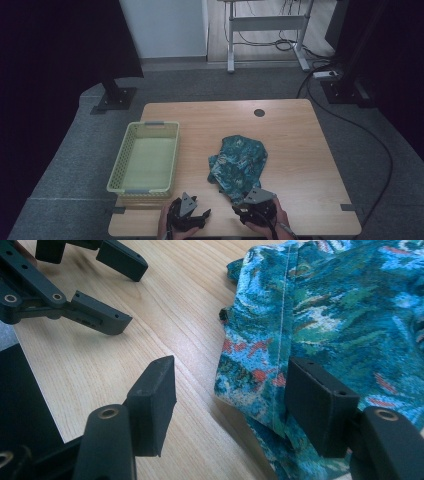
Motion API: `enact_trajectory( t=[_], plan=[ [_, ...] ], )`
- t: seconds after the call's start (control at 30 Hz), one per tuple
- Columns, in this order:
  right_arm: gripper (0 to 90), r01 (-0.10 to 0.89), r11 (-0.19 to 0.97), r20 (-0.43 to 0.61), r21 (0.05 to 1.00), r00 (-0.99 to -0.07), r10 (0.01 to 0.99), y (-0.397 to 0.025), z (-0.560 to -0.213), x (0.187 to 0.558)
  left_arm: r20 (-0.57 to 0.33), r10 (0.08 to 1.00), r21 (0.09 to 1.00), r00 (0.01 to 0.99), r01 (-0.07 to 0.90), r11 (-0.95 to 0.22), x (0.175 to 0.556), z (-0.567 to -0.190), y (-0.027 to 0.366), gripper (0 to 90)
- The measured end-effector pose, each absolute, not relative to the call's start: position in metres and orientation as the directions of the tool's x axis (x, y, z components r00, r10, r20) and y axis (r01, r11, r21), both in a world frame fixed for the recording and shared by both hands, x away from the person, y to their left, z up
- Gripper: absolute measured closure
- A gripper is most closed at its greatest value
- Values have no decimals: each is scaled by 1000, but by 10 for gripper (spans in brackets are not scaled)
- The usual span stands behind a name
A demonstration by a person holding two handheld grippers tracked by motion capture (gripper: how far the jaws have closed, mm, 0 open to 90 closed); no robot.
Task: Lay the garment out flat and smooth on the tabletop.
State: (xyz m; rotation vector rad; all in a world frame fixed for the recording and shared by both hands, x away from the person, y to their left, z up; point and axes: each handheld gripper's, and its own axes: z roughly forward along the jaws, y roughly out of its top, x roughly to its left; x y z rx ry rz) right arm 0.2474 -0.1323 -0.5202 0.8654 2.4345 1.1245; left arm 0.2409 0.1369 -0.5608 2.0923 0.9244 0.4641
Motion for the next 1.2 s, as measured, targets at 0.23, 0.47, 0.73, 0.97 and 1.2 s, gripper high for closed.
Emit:
enact_trajectory(
  t=[0.23,0.47,0.73,0.97,1.2],
  plan=[
    [371,412,519,-29,748,-762,647,-128,-528,258,15,744,781,668,457,-425,241,-561,137,292],
    [370,459,518,-4,722,-746,666,-129,-541,267,17,749,784,663,456,-421,240,-561,137,295],
    [376,472,515,-2,715,-736,677,-129,-549,268,16,754,787,657,457,-415,240,-562,137,296],
    [501,472,503,-21,724,-714,700,-131,-550,268,17,757,788,653,457,-411,240,-562,136,296],
    [611,465,509,-26,724,-719,694,-135,-550,266,17,758,788,652,458,-411,240,-562,136,297]
  ],
)
